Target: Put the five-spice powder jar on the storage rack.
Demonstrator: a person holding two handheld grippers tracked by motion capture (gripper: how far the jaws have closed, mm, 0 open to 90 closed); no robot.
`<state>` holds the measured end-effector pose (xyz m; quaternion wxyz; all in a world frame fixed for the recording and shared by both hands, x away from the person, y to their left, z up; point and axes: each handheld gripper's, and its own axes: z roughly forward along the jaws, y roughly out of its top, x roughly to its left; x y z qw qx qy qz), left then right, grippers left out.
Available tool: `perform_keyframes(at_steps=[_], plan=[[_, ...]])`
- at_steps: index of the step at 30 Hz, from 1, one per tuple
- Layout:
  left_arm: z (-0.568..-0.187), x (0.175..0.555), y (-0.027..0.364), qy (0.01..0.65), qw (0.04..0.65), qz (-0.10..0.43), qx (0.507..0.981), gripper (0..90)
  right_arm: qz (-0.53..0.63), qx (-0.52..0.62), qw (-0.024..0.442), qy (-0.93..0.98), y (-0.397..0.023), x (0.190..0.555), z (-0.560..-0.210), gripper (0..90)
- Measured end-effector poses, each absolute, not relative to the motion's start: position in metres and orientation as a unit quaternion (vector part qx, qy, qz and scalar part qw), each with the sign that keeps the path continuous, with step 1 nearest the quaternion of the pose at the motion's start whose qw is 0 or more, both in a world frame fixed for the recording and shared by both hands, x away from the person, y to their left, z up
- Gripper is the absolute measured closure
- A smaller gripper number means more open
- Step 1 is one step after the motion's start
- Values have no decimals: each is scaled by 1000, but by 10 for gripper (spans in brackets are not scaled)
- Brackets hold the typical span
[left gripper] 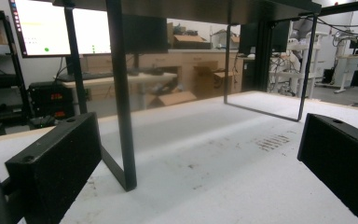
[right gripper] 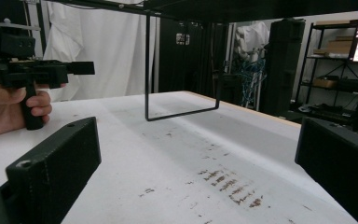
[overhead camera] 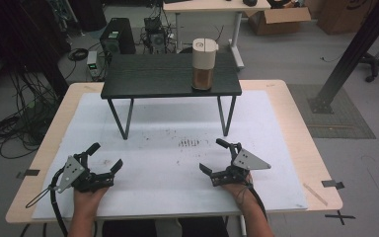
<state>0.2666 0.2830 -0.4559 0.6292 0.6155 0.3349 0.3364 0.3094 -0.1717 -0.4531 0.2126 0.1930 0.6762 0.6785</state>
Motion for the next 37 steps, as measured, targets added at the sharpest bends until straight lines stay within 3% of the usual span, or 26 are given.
perform_keyframes(at_steps=[37], plan=[[-456,266,284,335,632,337,612,2,681,182,211,677,-172,309,-453,0]])
